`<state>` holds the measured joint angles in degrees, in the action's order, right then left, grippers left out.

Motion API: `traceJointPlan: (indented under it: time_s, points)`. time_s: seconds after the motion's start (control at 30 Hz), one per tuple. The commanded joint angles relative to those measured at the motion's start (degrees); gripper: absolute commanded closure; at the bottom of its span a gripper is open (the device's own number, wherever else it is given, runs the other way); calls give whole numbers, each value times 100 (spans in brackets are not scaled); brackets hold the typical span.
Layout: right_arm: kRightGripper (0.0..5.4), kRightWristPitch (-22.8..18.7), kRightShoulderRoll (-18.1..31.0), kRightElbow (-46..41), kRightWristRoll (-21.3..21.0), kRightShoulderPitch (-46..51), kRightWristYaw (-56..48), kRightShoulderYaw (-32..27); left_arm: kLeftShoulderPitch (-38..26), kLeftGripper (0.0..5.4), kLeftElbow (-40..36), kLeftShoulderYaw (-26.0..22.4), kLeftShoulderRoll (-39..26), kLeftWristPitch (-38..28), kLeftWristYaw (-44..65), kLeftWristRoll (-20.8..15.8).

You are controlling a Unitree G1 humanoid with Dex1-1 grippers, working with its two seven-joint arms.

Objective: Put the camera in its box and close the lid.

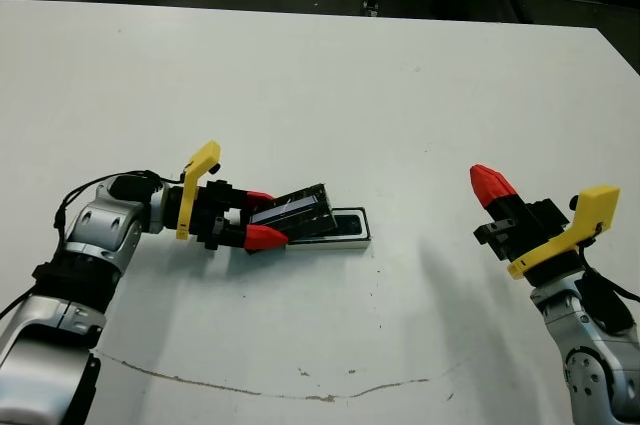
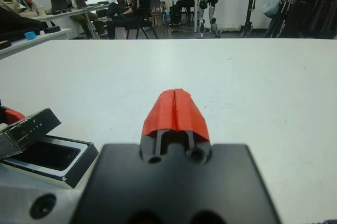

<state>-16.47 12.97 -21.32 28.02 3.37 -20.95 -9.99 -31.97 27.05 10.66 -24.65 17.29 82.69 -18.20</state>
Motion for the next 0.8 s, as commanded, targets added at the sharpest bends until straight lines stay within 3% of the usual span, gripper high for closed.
traceJointPlan:
  time_s: [0.03,0.37,0.8]
  points:
    - [540,-70,43,-8,-15,75,52,-24,156,221,-78,146,73,105,124,-1]
    - [540,-77,54,-25,-32,80,81,-30,494,221,-404,198,170,-398,-379,198]
    - [540,-29,57,-10,-31,54,60,-22,880,221,-1190,350,224,-21,-1561,328]
